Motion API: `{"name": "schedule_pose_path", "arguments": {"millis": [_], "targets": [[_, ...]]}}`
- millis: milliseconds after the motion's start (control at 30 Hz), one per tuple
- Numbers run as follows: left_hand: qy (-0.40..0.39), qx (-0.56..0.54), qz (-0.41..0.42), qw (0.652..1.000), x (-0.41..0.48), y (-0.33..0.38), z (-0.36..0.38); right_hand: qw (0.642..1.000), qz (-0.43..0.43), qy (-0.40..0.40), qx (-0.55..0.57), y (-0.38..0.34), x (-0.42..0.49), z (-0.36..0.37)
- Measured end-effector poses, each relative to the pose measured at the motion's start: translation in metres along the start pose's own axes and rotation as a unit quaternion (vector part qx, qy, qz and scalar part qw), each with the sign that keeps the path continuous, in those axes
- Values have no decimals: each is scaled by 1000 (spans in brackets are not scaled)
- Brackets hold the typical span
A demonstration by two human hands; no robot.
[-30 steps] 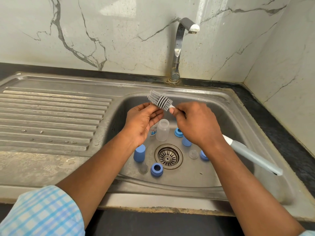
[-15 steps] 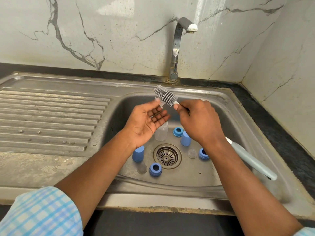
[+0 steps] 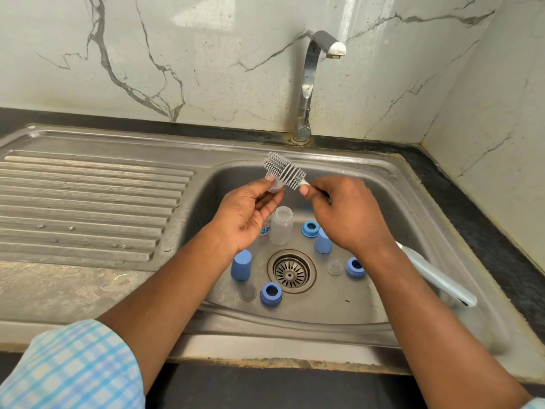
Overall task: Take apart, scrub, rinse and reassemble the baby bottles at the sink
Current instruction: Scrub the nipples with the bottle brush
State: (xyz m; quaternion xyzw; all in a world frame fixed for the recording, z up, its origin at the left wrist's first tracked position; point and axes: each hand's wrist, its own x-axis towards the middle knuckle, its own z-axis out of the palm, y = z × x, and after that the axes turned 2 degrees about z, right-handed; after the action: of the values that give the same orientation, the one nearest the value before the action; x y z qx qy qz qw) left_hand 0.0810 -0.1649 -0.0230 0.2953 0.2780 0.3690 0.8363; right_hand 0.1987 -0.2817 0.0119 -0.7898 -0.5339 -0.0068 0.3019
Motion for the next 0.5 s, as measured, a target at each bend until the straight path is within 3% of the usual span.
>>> {"name": "schedule_pose_path", "arguments": {"millis": [167,333,500], "targets": [[-21,5,11,1000,-1,0,-1,999,2,-29,-24,-5,0,7],[-27,67,22,997,0,-6,1,992,51,50,-107,-8,3,6],[36,74,42,996,3,-6,-2,984,80,111,-115,-13,4,0]]}}
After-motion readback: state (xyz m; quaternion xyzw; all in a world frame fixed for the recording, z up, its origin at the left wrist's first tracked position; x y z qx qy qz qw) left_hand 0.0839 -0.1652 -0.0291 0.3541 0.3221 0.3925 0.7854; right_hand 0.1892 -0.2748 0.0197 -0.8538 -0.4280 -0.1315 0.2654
